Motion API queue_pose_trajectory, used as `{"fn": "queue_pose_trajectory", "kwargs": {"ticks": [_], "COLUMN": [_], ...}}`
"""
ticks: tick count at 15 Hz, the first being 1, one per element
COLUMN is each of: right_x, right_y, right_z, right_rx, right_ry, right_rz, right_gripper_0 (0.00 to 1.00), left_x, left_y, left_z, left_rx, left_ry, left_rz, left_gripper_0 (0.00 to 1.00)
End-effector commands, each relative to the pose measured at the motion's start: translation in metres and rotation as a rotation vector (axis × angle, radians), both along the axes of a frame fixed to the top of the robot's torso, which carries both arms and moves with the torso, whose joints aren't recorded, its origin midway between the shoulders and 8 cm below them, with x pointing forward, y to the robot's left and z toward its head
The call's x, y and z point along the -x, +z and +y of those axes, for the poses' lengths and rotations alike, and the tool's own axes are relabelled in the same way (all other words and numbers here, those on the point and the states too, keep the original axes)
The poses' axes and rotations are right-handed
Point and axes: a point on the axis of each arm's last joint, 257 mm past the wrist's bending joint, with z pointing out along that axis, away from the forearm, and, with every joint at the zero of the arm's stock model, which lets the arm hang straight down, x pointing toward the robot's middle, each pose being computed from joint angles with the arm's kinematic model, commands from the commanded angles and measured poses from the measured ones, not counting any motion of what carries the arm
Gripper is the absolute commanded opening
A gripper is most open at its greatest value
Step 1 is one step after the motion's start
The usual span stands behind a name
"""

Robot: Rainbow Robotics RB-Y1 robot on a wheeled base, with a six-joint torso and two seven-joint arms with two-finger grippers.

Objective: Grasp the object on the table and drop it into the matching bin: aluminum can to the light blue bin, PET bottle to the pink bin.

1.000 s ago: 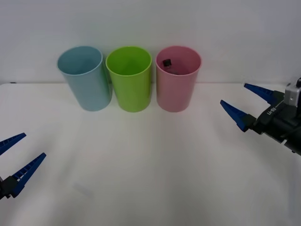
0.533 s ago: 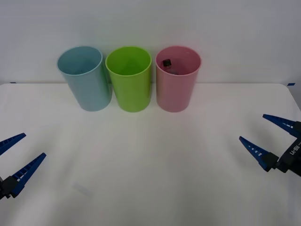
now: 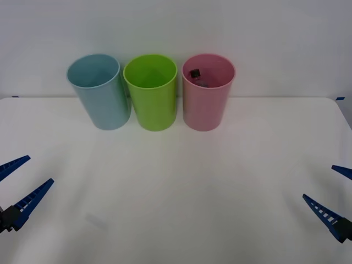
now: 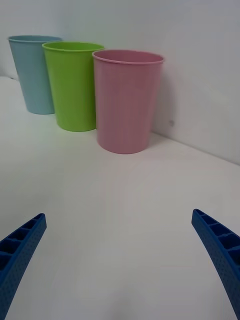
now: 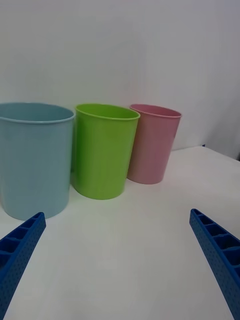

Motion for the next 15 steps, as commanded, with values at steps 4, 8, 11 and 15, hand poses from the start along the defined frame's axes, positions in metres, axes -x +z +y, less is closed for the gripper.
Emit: {"fn": "queue_pose_trajectory", "kwargs": {"ticks": [4, 8, 11, 15], "right_x": [0.033, 0.027, 0.022, 0.023], "right_y": [-0.008, -0.007, -0.004, -0.007], "right_z": [-0.007, -0.001, -0.002, -0.005], "right_rx": [-0.06, -0.07, -0.067, -0.067], "right_ry": [0.033, 0.053, 0.045, 0.035], "right_rz": [0.023, 0.004, -0.008, -0.001], "right_gripper_0": [1.0, 1.0, 1.0, 1.0], "left_x": [0.0, 0.0, 0.0, 0.0], "left_y": [0.0, 0.0, 0.0, 0.0], "left_z": [0.0, 0.0, 0.0, 0.0], "left_rx": [0.0, 0.0, 0.0, 0.0], "left_ry": [0.0, 0.0, 0.0, 0.0], "left_rz": [0.0, 0.0, 0.0, 0.0], "left_gripper_0": [1.0, 1.0, 1.0, 1.0]}}
